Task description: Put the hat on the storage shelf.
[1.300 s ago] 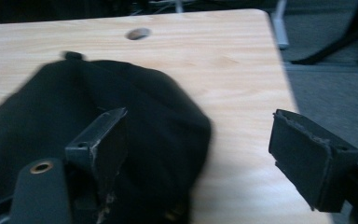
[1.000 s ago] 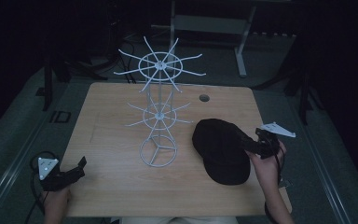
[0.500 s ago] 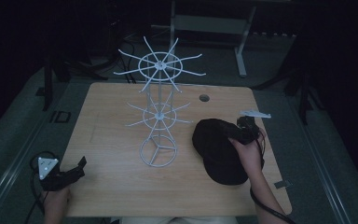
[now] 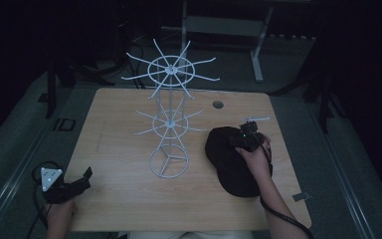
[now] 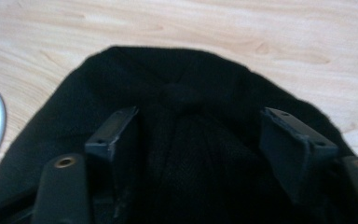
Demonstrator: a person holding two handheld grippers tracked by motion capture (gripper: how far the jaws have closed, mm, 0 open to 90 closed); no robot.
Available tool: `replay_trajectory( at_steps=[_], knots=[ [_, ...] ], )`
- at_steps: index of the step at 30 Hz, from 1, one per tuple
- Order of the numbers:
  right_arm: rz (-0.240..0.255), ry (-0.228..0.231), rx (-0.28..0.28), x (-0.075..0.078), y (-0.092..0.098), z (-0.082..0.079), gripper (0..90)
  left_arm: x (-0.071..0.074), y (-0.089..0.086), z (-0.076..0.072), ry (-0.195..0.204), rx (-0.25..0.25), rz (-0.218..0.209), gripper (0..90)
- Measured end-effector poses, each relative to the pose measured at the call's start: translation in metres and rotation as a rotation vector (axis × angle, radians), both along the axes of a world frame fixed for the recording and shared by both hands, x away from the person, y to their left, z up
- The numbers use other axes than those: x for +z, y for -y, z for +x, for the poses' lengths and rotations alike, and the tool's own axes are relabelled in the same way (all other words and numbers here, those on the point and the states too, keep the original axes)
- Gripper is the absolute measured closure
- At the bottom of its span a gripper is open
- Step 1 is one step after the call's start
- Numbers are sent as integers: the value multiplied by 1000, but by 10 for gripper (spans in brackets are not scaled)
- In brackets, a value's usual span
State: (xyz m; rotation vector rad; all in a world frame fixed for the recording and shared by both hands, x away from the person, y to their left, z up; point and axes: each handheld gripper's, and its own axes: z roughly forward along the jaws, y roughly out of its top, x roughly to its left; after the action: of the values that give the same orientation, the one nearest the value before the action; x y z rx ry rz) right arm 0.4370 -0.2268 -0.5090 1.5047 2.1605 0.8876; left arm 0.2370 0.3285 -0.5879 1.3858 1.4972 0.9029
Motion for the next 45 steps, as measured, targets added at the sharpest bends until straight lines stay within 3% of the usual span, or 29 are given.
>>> replay_trajectory(
  at_steps=[3, 7, 12, 22, 35, 45],
  knots=[
    [-17, -6, 23, -3, -1, -1, 452, 0, 0, 0, -1, 0, 1, 14],
    [-42, -20, 56, -6, -4, -3, 684, 0, 0, 0, -1, 1, -1, 14],
    [-35, 46, 64, 1, -2, -12, 778, 0, 0, 0, 0, 1, -2, 14],
    [-25, 154, 60, 28, 11, -30, 808, 0, 0, 0, -2, 1, -2, 14],
    [40, 278, 38, 58, 34, -60, 811, 0, 0, 0, 1, 2, -4, 14],
    [107, 420, 59, 106, 50, -95, 812, 0, 0, 0, -3, 4, 3, 14]
  ],
)
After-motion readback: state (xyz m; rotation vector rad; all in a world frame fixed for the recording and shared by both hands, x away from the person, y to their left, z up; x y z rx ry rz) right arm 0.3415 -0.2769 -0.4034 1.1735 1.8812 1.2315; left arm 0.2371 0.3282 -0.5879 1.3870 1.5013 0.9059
